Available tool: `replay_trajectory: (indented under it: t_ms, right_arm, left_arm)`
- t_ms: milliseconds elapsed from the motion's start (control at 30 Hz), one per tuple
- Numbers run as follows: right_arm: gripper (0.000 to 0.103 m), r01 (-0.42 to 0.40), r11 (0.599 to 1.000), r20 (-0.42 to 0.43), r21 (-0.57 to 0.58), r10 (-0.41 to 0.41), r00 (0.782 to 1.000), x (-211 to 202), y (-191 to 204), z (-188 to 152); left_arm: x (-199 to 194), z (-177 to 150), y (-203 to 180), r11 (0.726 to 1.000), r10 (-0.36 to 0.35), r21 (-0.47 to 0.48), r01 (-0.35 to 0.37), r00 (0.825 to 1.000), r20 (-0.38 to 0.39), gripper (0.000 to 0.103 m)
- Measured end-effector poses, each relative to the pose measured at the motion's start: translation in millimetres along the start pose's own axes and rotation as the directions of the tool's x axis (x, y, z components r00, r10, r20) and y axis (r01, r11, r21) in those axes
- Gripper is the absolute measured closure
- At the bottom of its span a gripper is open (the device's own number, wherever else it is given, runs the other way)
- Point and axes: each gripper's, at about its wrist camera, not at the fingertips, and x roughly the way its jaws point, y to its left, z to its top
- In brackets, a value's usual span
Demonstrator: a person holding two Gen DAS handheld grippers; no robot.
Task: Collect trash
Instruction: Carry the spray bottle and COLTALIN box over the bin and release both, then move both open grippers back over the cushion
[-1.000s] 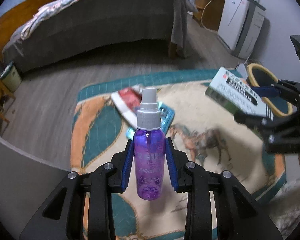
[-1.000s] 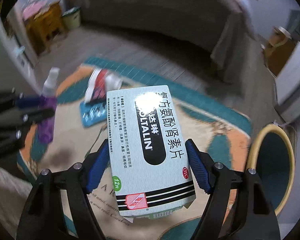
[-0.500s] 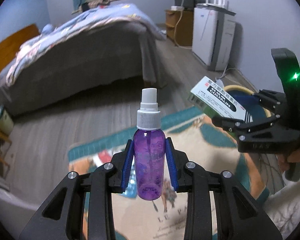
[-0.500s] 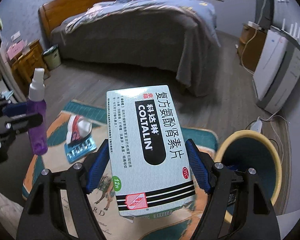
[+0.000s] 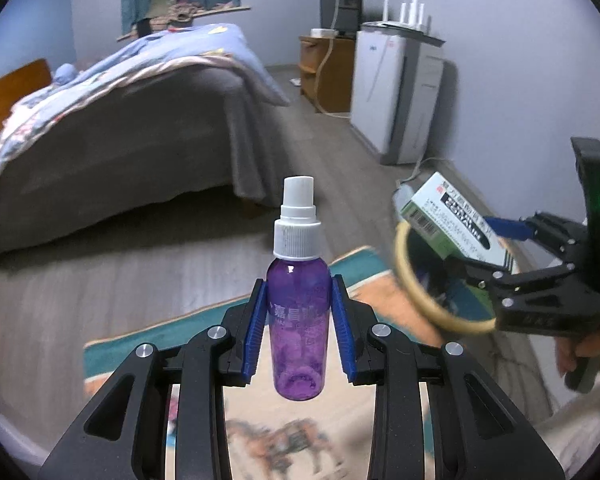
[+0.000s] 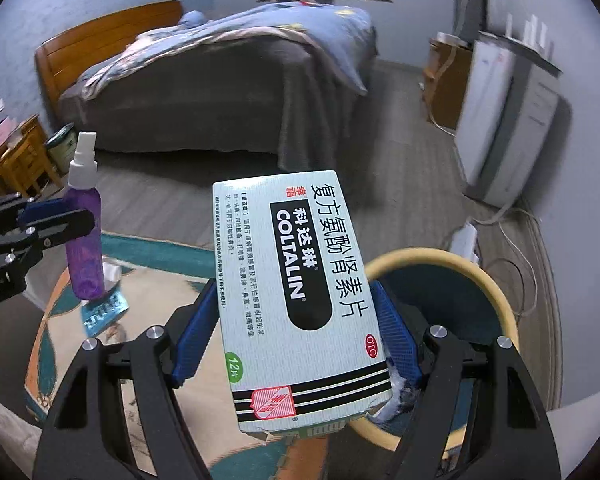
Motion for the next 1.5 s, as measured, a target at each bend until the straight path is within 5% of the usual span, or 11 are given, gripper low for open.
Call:
replay_trajectory:
  t_ms: [200, 600, 833, 1100, 1300, 1333, 1433, 1500]
  right_arm:
    - [0.029, 0.076, 0.992, -0.006, 0.097, -0.076, 0.997, -7, -59, -3]
    - [0.029, 0.220, 0.970, -0.017, 0.107, -0.220, 0.975, -18, -131, -14]
    - [0.029, 0.235, 0.952, -0.124, 0.195, -0.214, 0.969, 3, -162, -31]
    - [0.028, 0.283, 0.934, -0.320, 0.218, -0.205, 0.925, 42, -171, -56]
    - [0.027, 0.283, 0.928, -0.343, 0.242, -0.192, 0.920, 46, -175, -61]
    - [0.026, 0.282, 0.925, -0.339, 0.255, -0.187, 0.922, 46, -176, -60]
    - [0.025, 0.285, 0.918, -0.343, 0.275, -0.183, 0.921, 47, -181, -60]
    - [0.022, 0.292, 0.915, -0.345, 0.278, -0.189, 0.919, 48, -182, -60]
  left_arm:
    - [27, 8, -41, 0.997, -0.054, 0.048, 0.054, 0.999, -0.004, 0.069]
    - [65, 13, -102, 0.985, -0.120, 0.120, 0.123, 0.992, -0.034, 0.069]
    - [77, 8, -126, 0.974, -0.129, 0.181, 0.138, 0.990, -0.062, 0.069]
    - [99, 11, -140, 0.969, -0.169, 0.168, 0.182, 0.982, -0.089, 0.069]
    - [120, 7, -159, 0.956, -0.190, 0.204, 0.211, 0.975, -0.118, 0.069]
    - [121, 6, -161, 0.956, -0.190, 0.204, 0.211, 0.975, -0.119, 0.068]
    - [121, 7, -159, 0.960, -0.190, 0.186, 0.208, 0.976, -0.110, 0.035]
    - [118, 8, -156, 0.963, -0.181, 0.186, 0.196, 0.979, -0.093, 0.031]
